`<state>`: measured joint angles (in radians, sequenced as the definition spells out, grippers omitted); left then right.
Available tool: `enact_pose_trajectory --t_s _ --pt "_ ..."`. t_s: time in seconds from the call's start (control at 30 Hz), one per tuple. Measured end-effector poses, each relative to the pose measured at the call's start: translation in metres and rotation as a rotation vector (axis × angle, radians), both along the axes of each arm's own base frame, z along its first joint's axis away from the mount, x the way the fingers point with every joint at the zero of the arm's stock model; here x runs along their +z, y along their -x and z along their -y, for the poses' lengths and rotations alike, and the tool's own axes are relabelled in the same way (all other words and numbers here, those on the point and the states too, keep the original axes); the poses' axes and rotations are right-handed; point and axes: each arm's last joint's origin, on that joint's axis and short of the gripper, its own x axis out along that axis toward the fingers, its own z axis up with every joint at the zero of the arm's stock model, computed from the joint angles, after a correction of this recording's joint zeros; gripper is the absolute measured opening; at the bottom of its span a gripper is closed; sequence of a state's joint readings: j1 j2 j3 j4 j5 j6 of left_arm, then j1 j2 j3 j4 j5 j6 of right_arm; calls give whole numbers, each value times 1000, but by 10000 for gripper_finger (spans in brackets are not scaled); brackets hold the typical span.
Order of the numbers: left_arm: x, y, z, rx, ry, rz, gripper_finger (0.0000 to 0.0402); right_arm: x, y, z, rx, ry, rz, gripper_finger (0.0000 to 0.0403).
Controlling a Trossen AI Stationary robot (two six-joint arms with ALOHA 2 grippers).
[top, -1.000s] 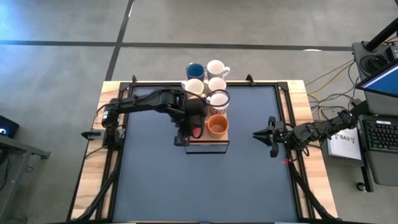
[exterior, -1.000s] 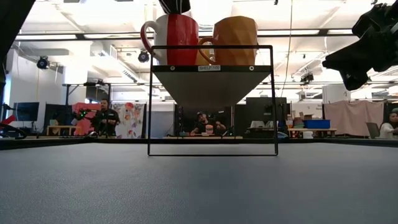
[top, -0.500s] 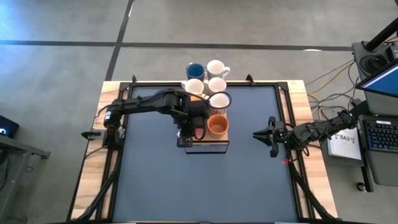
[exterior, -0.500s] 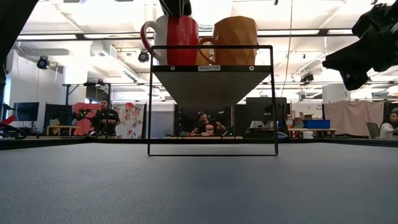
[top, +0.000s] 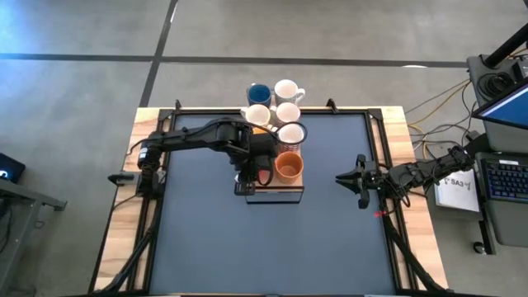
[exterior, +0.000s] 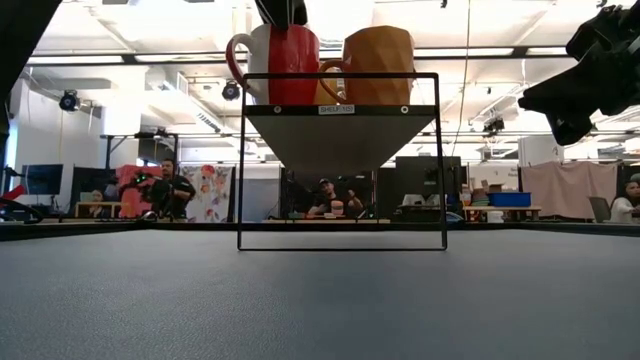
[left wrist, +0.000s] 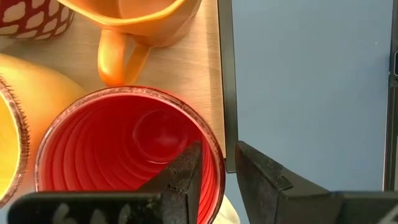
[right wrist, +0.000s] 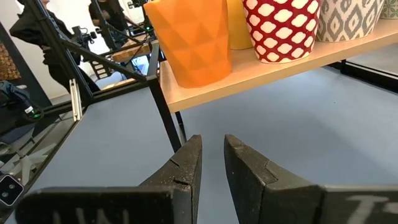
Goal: Place coffee mugs
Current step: Adjust the orange mug and the red mug on the shelf
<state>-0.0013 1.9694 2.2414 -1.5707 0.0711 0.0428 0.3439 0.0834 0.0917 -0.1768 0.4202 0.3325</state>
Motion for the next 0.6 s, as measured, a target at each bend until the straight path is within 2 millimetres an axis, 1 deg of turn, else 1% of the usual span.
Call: enact_pose_trajectory --t_s 0.43,0.5,0.6 --pt "0 0 0 -25 -7 1 73 0 0 0 0 0 0 57" --pt "0 0 0 -25 -7 1 63 0 0 0 0 0 0 57" --pt "0 0 0 -25 -7 2 37 0 0 0 0 0 0 57"
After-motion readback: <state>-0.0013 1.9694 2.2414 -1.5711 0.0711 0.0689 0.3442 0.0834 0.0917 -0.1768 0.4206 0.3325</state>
